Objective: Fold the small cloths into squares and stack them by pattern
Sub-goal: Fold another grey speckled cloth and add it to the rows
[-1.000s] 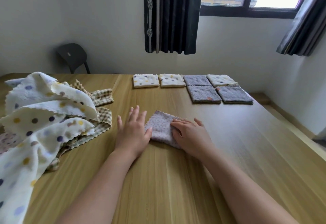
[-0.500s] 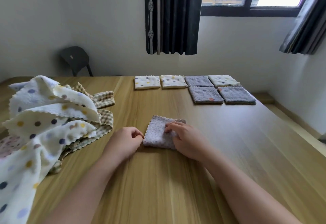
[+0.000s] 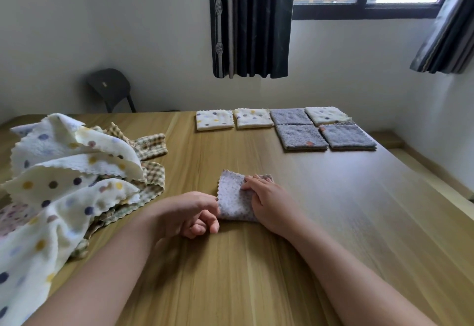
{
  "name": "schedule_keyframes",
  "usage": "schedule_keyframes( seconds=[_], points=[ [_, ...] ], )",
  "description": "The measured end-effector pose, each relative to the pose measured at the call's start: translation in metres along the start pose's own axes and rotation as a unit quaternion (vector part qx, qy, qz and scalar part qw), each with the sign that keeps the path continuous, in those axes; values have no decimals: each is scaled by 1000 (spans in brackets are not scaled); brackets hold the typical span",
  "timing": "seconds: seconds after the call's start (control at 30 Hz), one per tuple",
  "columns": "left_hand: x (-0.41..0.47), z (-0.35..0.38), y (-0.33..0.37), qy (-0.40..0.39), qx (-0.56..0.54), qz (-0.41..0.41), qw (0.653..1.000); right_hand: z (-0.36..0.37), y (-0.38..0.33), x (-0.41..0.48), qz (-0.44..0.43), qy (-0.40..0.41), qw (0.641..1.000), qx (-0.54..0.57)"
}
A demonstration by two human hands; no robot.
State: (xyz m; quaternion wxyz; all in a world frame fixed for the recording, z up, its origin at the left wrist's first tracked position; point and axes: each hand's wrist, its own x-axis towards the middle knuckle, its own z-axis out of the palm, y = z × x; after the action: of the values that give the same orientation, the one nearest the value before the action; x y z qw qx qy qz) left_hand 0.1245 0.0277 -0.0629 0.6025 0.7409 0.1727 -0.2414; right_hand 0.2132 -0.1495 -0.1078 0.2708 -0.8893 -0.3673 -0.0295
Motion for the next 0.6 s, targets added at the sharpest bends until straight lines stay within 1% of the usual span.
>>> schedule_keyframes(
  seconds=[0.2, 0.33, 0.47, 0.6],
  points=[
    [6, -4, 13, -88, 63, -18, 994, -3, 4, 4, 12, -10, 999, 38],
    [11, -8, 15, -142, 65, -13, 988, -4, 7, 6, 6, -21, 999, 34],
    [19, -7, 19, -169, 114, -1, 979, -2, 16, 10, -4, -30, 999, 23],
    [23, -11, 22, -147, 153, 5, 977, -1, 19, 11, -18, -44, 999, 6]
  ],
)
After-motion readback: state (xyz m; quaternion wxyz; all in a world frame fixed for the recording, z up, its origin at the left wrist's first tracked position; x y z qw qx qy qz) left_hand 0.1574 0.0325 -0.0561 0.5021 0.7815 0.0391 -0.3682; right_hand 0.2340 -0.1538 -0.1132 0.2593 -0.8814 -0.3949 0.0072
